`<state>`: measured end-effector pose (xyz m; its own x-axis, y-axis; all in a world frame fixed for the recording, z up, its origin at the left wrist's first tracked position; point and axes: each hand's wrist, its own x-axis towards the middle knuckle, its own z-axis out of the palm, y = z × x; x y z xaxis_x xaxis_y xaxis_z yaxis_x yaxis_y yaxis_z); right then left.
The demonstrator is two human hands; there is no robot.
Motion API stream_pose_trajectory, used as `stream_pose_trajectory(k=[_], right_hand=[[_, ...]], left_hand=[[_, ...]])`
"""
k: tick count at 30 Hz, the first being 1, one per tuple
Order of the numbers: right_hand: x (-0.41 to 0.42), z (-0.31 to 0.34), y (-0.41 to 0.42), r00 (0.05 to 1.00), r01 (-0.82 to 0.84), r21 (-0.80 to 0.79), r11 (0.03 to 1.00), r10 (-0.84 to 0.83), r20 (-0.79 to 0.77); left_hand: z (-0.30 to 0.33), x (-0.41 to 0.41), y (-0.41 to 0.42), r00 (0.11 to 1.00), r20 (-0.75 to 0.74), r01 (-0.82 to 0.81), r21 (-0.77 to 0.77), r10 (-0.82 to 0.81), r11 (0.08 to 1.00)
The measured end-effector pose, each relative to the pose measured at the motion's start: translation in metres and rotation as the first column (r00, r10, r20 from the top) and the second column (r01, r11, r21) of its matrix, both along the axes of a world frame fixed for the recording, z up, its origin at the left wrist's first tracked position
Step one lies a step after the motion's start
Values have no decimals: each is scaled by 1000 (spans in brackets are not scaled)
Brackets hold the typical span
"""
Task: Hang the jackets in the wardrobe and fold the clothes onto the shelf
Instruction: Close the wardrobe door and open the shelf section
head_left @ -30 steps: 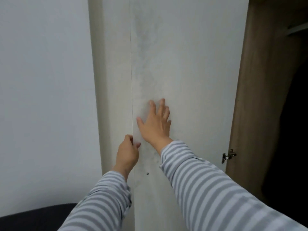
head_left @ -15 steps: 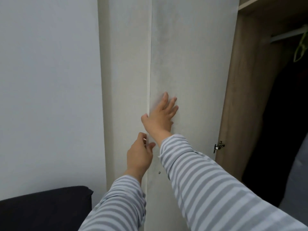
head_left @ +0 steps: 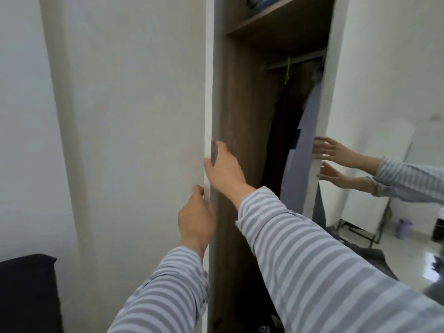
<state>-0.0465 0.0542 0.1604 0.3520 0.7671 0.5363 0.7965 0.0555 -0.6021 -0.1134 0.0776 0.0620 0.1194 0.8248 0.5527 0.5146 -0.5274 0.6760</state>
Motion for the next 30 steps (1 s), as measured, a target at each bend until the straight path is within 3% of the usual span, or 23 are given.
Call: stream_pose_trajectory(k=[3,6,12,14,18,30], right_hand=[[50,-8,-36,946,233,-9,972,-224,235],[96,-12,-68,798,454,-22,891,-395,455],[153,-35,-108,448,705,65,707,-514,732],[165,-41,-116,379,733,85,675,-508,774],[179,-48,-123,350,732,52,679,-440,827],[201,-60,-125,242,750,115,652,-432,869]], left_hand=[[2,32,-29,996,-20,85,-77,-87,993],[3,59,-44,975,-37,209,-190,-219,959],[4,102,-51,869,-120,440,-260,-481,860],[5,115,-49,837,-138,482,-268,-529,834],[4,135,-43,807,-200,500,-270,-556,823],[-4,187,-23,579,-280,692,-328,-766,643]])
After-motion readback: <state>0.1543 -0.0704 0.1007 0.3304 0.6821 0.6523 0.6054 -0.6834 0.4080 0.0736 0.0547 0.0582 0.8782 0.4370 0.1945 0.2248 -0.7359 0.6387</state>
